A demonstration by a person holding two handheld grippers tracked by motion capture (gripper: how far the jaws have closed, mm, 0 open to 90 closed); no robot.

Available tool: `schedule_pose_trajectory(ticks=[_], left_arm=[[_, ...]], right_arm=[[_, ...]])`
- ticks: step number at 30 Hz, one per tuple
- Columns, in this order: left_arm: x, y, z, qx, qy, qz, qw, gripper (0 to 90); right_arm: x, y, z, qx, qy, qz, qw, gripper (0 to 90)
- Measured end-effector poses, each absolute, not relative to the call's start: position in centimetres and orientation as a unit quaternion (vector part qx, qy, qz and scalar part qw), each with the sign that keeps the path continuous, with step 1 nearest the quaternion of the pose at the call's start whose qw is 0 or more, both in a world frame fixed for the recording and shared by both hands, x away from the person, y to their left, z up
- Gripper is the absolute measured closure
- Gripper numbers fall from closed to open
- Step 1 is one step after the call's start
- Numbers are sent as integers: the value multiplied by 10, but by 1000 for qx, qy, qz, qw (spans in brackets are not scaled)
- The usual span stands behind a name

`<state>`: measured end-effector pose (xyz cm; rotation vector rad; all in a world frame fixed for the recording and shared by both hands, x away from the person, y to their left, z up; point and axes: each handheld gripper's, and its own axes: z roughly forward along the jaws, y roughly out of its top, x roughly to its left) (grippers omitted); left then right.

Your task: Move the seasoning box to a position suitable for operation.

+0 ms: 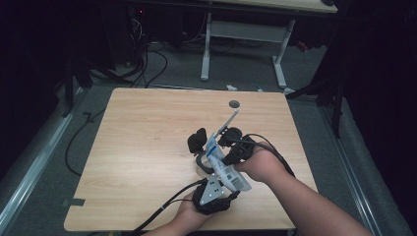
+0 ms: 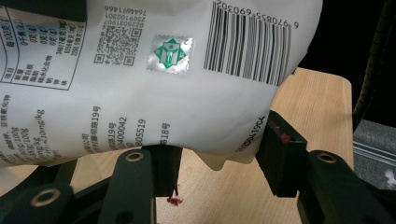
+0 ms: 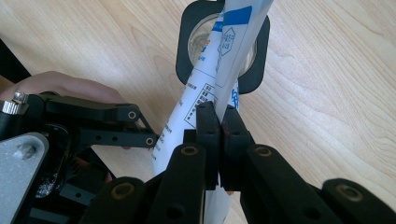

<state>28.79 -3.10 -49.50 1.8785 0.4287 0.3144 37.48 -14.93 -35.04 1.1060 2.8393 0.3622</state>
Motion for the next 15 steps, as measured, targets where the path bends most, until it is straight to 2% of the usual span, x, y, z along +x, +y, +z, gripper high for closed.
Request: schedule_pose_trajectory(ticks=[15], left_arm=[[287,-31,-495,796,180,135,562,541]], right_arm=[[376,-147,-349,353,929,108,32,889]])
